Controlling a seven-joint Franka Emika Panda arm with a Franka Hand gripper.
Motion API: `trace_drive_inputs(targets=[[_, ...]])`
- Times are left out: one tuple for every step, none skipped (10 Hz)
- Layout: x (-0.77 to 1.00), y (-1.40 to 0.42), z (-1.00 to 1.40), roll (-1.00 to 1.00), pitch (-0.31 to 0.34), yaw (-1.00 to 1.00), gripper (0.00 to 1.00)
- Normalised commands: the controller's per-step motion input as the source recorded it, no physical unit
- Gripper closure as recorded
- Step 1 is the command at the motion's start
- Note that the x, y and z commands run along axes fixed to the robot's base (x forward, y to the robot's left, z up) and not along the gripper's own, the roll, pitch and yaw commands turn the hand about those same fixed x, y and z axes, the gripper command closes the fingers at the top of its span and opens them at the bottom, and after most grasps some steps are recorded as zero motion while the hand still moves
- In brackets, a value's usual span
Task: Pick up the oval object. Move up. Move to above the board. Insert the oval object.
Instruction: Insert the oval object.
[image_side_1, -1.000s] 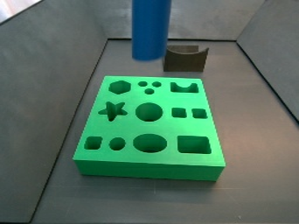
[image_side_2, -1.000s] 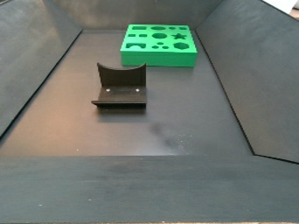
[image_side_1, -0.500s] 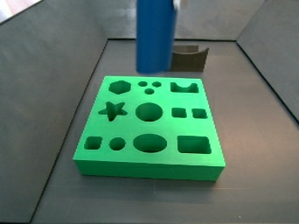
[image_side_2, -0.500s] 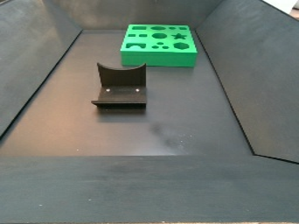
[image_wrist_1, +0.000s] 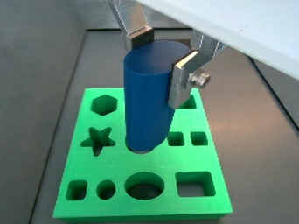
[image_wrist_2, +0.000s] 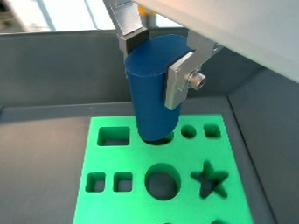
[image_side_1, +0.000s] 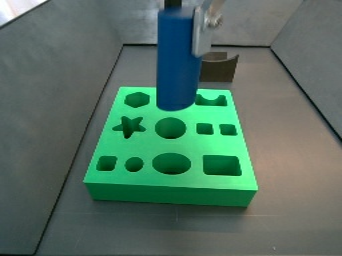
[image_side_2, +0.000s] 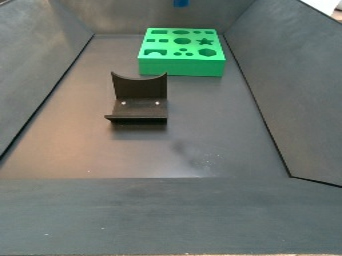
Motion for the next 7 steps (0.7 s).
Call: trace_drive_inputs(targets=[[0.00,0.00,-0.15,0.00,0.000,0.00,1.00],[-0.08,-0.41,-0.29,0.17,0.000,-0.41,1.00],[0.00,-0.44,-0.40,0.20,0.009,-0.65,1.00],[0.00,-0.38,-0.42,0.20,0.036,-0.70,1.00],[0.00,-0.25,-0.39,0.17,0.000,-0.81,1.00],[0.00,-0.12,-0.35,0.10,0.000,-0.94,1.00],[0.00,-0.03,-0.32,0.03,0.000,-1.00,1.00]])
